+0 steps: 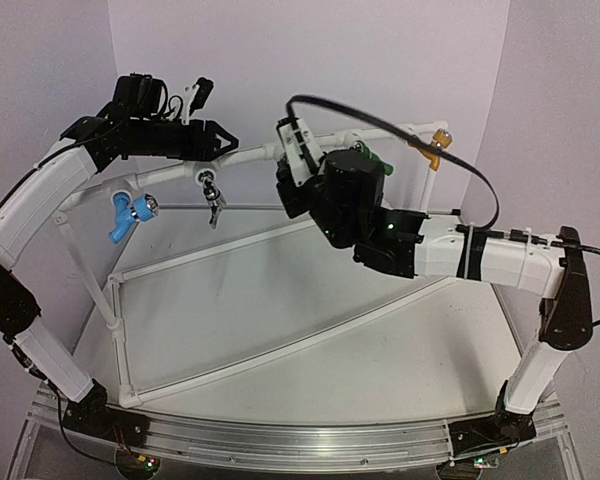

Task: Install the water faucets

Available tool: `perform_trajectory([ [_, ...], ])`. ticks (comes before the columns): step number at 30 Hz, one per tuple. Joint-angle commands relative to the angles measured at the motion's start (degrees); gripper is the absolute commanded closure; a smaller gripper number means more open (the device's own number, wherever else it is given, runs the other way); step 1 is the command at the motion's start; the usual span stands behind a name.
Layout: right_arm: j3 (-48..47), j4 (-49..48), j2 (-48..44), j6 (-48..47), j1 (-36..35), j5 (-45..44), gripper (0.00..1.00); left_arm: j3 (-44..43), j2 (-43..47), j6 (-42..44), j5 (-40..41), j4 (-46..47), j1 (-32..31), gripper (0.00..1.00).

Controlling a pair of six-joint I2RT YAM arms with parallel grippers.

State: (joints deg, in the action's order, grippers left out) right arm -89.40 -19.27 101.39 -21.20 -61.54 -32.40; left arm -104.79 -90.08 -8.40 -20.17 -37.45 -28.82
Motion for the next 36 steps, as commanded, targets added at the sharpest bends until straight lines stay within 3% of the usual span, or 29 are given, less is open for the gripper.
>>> perform_trajectory([
  [1,3.5,2.2,-5.4,39.2,8.9,10.5,1.0,2.3,-3.1,-1.8,-2.8,-15.9,-1.3,0.43],
  [3,3.9,2.2,-5.3,47.3,10.3,13.1,1.0,2.4,-3.1,-1.7,-2.7,-16.0,-1.2,0.44],
  [11,6.4,1.6,-6.4,64.4,11.4,12.2,0.97,2.7,-3.0,-1.6,-2.7,-15.7,-1.2,0.43],
  [19,11.9,0.1,-9.1,72.5,11.8,8.2,0.85,3.2,-3.0,-1.5,-2.8,-15.4,-1.2,0.43],
  [21,11.1,-0.5,-9.0,70.3,11.8,9.9,0.72,3.2,-2.9,-1.5,-2.7,-15.4,-1.2,0.44],
  [25,10.6,-0.2,-10.3,65.0,11.9,14.4,0.33,3.1,-2.7,-1.6,-2.6,-15.5,-1.2,0.43],
  [29,11.9,1.8,-13.2,58.2,11.8,19.3,0.04,3.2,-2.6,-1.6,-2.4,-15.7,-1.2,0.43],
  [36,18.3,6.2,-22.6,46.4,11.8,28.5,0.02,3.9,-2.4,-1.4,-2.5,-15.4,-1.2,0.43],
])
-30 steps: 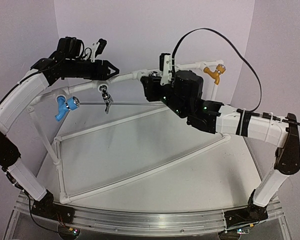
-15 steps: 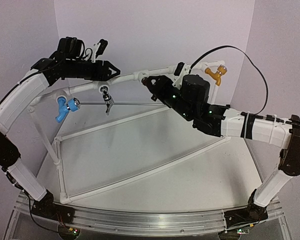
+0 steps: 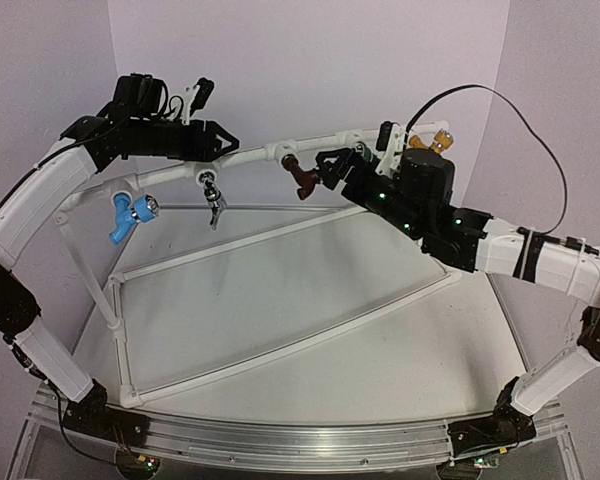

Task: Install the water faucets

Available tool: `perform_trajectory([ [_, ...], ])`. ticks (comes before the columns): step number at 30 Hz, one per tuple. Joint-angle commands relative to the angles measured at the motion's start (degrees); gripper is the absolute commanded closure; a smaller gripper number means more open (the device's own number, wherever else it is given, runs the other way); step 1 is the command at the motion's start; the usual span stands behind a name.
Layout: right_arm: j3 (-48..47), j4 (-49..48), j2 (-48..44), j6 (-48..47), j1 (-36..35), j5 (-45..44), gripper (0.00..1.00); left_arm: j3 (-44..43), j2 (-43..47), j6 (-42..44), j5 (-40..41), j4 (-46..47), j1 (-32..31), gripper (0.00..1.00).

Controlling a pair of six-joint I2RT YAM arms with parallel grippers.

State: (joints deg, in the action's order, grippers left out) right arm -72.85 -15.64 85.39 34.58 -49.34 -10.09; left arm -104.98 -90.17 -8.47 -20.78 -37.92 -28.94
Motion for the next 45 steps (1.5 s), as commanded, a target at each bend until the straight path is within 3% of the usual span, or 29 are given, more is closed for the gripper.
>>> perform_trajectory([
  [1,2.1,4.1,-7.8,-11.3,-0.4,7.5,0.02,4.3,-2.4,-1.4,-1.9,-14.6,-1.1,0.43],
  [5,-0.3,14.2,-10.8,-23.7,-0.5,13.0,0.02,4.3,-2.7,-1.3,-2.3,-14.4,-1.1,0.43],
  [9,-5.0,25.3,-11.7,-45.5,-1.1,18.6,0.02,4.4,-2.6,-1.2,-2.4,-14.4,-1.1,0.43],
  [12,-7.2,31.0,-11.2,-60.7,-2.6,18.0,0.02,4.2,-2.6,-1.1,-2.3,-14.7,-1.1,0.43],
  [19,-12.7,33.5,-5.6,-86.9,-8.7,0.6,0.02,3.8,-2.6,-1.4,-2.0,-15.1,-1.1,0.43],
  [24,-12.9,23.8,-0.1,-102.8,-12.6,-14.0,0.02,3.5,-2.7,-1.5,-1.9,-15.2,-1.1,0.43],
  [30,-13.9,9.0,5.9,-110.7,-13.1,-22.3,0.02,3.4,-2.7,-1.5,-1.8,-15.5,-1.1,0.43],
  [34,-16.2,6.2,10.1,-112.7,-13.2,-25.8,0.05,3.3,-2.7,-1.5,-1.8,-15.5,-1.1,0.43],
  [45,-17.9,-0.8,14.8,-106.9,-13.1,-30.8,0.51,3.3,-2.7,-1.5,-1.8,-15.6,-1.1,0.43],
])
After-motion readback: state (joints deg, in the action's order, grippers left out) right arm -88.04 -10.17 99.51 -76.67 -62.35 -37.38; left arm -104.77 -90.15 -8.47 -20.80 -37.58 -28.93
